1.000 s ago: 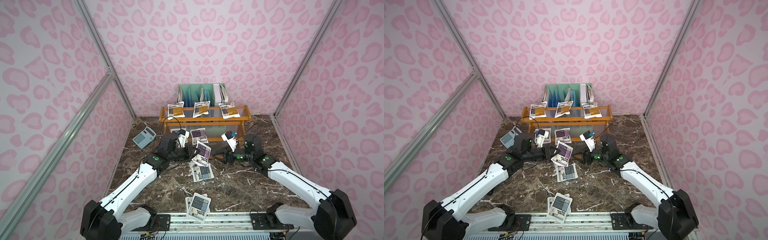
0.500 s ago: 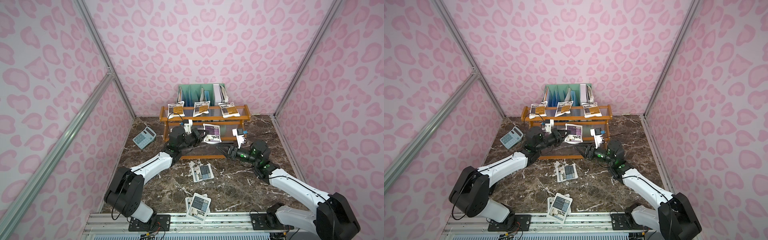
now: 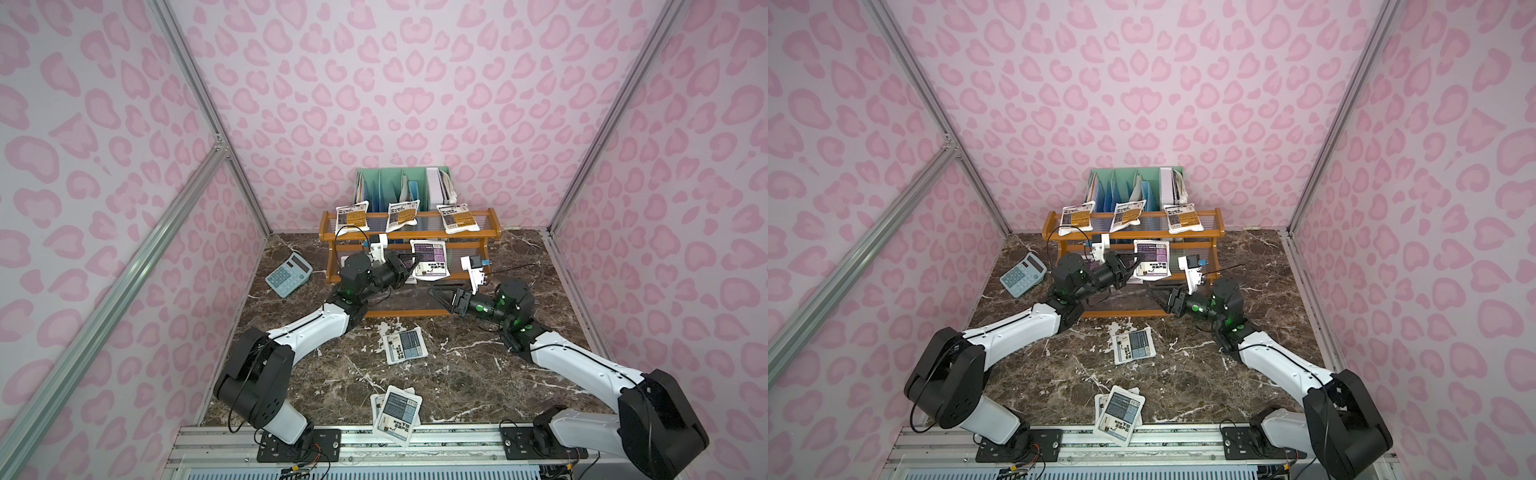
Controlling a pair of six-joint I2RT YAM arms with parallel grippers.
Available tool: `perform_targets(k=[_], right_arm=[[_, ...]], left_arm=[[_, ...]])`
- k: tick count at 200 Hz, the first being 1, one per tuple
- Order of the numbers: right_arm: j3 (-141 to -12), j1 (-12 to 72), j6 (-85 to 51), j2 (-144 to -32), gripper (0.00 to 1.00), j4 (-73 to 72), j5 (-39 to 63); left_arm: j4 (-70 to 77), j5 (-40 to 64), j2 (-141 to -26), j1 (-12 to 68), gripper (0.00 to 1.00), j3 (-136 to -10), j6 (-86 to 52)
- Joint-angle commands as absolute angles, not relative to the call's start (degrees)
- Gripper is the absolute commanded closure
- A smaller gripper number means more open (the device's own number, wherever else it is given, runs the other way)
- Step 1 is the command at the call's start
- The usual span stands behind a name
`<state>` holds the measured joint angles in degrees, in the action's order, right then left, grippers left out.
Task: Place the bagged coffee beans on the shelf by color
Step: Pick up the bagged coffee beans at the center of the board.
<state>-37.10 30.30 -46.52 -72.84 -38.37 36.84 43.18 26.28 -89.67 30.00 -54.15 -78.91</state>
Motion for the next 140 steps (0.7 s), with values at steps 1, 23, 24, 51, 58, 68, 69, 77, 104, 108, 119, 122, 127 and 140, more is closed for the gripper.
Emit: perform_targets(k=[1,23,24,51,58,68,69,77,104,108,119,122,127,140], right_arm=[[-37.92,29.8,-48.07,-74.16,0.5,-44.81,36.62],[-37.62,28.94,-50.52,-75.19,0.52,-49.34,36.07],[-37.57,28.93,-50.61,-75.26,0.53,-49.54,36.05],[-37.8,28.83,-52.03,-75.92,0.73,-51.78,36.25],[-37.82,28.78,-51.99,-75.84,0.8,-51.25,35.99],[-37.69,28.82,-51.46,-75.6,0.88,-50.35,35.19],[-37.65,28.78,-51.39,-75.5,0.89,-50.22,35.04],[-37.44,28.81,-50.49,-75.09,0.95,-49.12,34.24],[-36.94,28.74,-47.64,-73.46,1.0,-45.07,32.13],[-36.81,28.79,-47.32,-73.21,1.0,-44.53,31.87],[-36.57,28.57,-46.45,-72.48,1.0,-42.88,31.26],[-36.39,28.51,-46.27,-72.31,1.0,-42.45,31.19],[-36.15,28.4,-46.15,-72.02,1.0,-41.76,31.12],[-35.11,27.82,-46.36,-71.21,1.0,-40.99,31.16]], left_arm=[[45.01,25.93,-89.19,30.54,1.0,-53.62,-78.01],[44.52,25.75,-88.95,31.24,1.0,-53.24,-77.89],[44.49,25.75,-88.95,31.26,1.0,-53.08,-77.88],[42.91,25.41,-88.4,31.99,1.0,-52.7,-76.7],[42.76,25.4,-88.26,32.21,1.0,-52.65,-76.53],[42.71,25.4,-88.26,32.25,1.0,-52.64,-76.38],[42.71,25.4,-88.25,32.26,1.0,-52.69,-76.38],[42.79,25.48,-88.16,32.33,1.0,-52.63,-76.3],[41.72,25.95,-87.37,32.34,1.0,-52.62,-75.17],[41.21,26.08,-87.14,32.34,1.0,-52.63,-74.92],[39.92,26.15,-86.37,32.3,1.0,-52.47,-74.12],[39.64,26.12,-86.21,32.34,0.98,-52.35,-73.88],[39.06,26.0,-85.78,32.34,0.95,-52.17,-73.63],[36.87,25.6,-84.47,32.27,0.85,-51.81,-72.62]])
